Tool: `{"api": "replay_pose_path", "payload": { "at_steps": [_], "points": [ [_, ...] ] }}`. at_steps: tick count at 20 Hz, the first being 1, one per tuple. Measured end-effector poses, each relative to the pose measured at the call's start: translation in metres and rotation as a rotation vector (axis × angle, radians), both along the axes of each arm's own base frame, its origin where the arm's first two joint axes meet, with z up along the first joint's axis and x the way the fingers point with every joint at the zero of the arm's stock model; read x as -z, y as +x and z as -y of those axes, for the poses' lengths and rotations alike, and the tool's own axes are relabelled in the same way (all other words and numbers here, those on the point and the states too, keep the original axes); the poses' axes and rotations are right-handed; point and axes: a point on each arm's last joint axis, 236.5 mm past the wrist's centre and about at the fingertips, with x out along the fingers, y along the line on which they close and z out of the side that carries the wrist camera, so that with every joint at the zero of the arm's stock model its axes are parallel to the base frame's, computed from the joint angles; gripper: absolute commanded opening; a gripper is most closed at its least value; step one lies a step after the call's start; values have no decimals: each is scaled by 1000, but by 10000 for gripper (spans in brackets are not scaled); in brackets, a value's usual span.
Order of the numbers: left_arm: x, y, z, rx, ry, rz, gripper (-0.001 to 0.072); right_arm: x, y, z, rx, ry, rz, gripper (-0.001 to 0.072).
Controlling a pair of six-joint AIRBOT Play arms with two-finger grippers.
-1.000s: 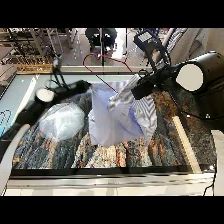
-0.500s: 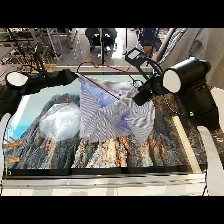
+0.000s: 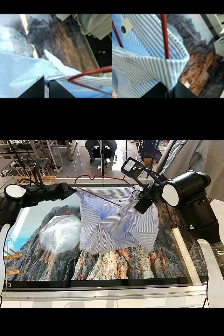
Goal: Fold the clothes and pants, and hang the long-sleeved shirts on hangers.
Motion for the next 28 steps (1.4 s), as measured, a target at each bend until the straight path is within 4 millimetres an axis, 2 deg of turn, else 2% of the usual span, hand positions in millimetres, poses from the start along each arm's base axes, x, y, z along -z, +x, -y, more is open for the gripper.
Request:
{"api": "replay_pose_path", "payload": {
  "at_steps": [5, 9, 12, 16, 20, 23, 25, 26, 28],
  "points": [
    [-9, -11, -5, 49, 10, -15, 16, 1, 11, 13, -16, -121, 30, 22],
    [-6, -29, -7, 118, 27, -64, 16, 7, 23, 22, -1, -192, 43, 22],
    [0, -43, -7, 168, 39, -104, 16, 20, 33, 26, 11, -242, 31, 22],
    [5, -55, -6, 210, 50, -138, 16, 50, 47, 25, 15, -301, -13, 22],
    [6, -60, -4, 229, 49, -151, 16, 96, 52, 28, 9, -373, -96, 22],
    [4, -60, -2, 234, 39, -149, 17, 140, 41, 36, 13, -424, -196, 22],
    [-1, -58, 0, 229, 21, -137, 16, 165, 26, 53, 81, -466, -278, 22],
    [-6, -59, 5, 237, 3, -130, 16, 173, 17, 67, 148, -482, -315, 22],
    [-11, -65, 17, 263, -11, -123, 16, 175, 9, 79, 274, -463, -319, 22]
  ]
}}
